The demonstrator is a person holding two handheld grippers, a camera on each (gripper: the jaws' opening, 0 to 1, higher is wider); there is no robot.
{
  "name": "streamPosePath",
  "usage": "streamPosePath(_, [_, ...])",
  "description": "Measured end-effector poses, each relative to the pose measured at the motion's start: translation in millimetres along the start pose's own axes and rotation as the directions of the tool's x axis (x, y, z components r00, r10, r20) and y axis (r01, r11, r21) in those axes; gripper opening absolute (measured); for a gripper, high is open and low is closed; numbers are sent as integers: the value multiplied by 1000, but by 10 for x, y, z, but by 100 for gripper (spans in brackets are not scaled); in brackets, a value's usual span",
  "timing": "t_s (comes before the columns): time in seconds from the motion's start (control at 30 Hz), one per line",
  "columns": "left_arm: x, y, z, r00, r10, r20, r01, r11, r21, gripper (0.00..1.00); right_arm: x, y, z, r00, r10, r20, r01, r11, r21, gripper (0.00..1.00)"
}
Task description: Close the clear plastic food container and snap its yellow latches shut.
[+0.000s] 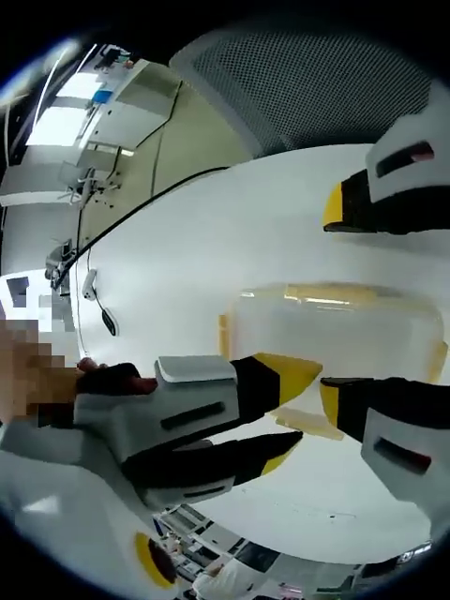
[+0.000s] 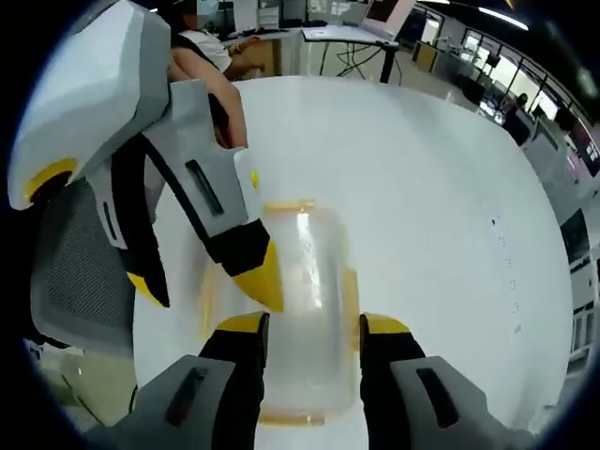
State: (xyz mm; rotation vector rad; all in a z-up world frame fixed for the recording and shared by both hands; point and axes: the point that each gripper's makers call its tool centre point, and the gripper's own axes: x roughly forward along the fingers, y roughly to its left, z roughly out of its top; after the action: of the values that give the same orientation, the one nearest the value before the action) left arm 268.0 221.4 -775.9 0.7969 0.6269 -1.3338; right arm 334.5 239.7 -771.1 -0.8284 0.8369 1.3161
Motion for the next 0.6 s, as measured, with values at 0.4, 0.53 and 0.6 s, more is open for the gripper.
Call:
streamPosePath(0.4, [-38, -93, 65, 1000, -30, 7, 30, 999, -16, 94, -128, 267, -51, 1000, 5, 22, -6, 998, 56, 80])
streamPosePath(0.53, [-94, -59, 43, 999, -34, -8, 34, 999, -16, 99, -175, 293, -10, 1000, -9, 22, 8, 998, 67, 96])
streamPosePath(0.6, [-117, -54, -4, 999, -36, -33, 36, 999, -4, 99, -204, 317, 10, 1000, -16, 21, 15, 997, 80, 99])
